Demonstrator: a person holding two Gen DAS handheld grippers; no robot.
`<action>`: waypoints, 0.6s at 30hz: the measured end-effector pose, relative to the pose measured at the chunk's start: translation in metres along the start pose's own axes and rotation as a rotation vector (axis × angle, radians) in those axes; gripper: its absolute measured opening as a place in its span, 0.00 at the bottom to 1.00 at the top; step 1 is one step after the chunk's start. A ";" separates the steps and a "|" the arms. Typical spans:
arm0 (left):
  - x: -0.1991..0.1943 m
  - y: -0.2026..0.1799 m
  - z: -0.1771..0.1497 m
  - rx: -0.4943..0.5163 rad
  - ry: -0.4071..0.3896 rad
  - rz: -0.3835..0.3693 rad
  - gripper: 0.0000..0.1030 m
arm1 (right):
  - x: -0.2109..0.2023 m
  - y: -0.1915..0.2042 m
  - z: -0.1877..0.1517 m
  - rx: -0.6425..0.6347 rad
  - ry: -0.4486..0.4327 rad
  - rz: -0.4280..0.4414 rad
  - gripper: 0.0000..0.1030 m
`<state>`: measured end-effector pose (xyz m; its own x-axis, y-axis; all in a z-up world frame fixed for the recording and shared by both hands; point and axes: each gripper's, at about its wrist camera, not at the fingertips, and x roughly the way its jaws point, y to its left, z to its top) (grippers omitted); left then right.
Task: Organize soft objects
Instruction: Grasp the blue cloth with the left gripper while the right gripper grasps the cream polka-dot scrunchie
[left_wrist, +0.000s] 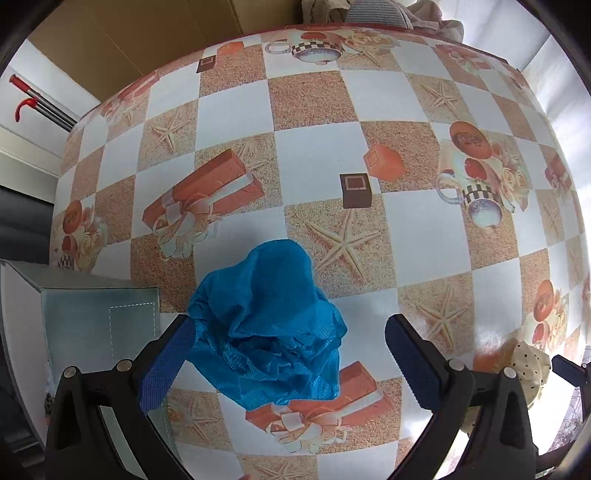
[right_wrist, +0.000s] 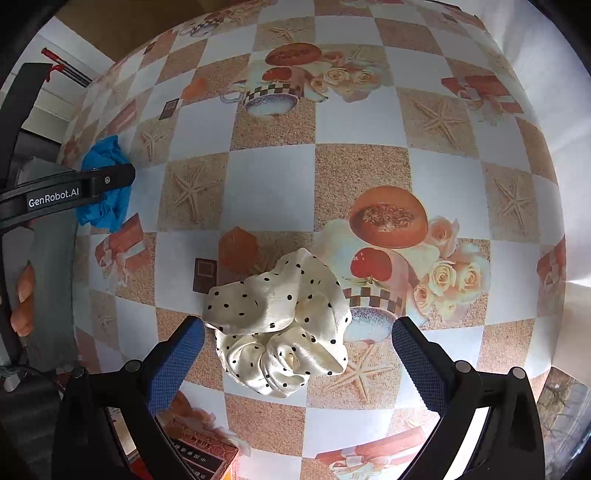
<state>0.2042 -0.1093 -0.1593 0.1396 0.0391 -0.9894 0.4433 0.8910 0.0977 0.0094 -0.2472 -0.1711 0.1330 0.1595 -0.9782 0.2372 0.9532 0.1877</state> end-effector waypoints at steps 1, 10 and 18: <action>0.006 0.001 -0.001 -0.006 0.013 0.001 1.00 | 0.007 0.006 0.002 -0.023 0.005 -0.016 0.99; 0.018 0.003 0.002 -0.038 0.000 -0.014 1.00 | 0.029 0.032 -0.006 -0.108 -0.009 -0.144 1.00; 0.024 0.000 0.009 -0.057 0.063 -0.019 0.99 | 0.042 0.033 0.014 -0.118 0.049 -0.145 1.00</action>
<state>0.2157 -0.1125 -0.1820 0.0744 0.0488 -0.9960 0.3939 0.9161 0.0743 0.0364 -0.2127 -0.2046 0.0575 0.0275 -0.9980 0.1361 0.9901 0.0351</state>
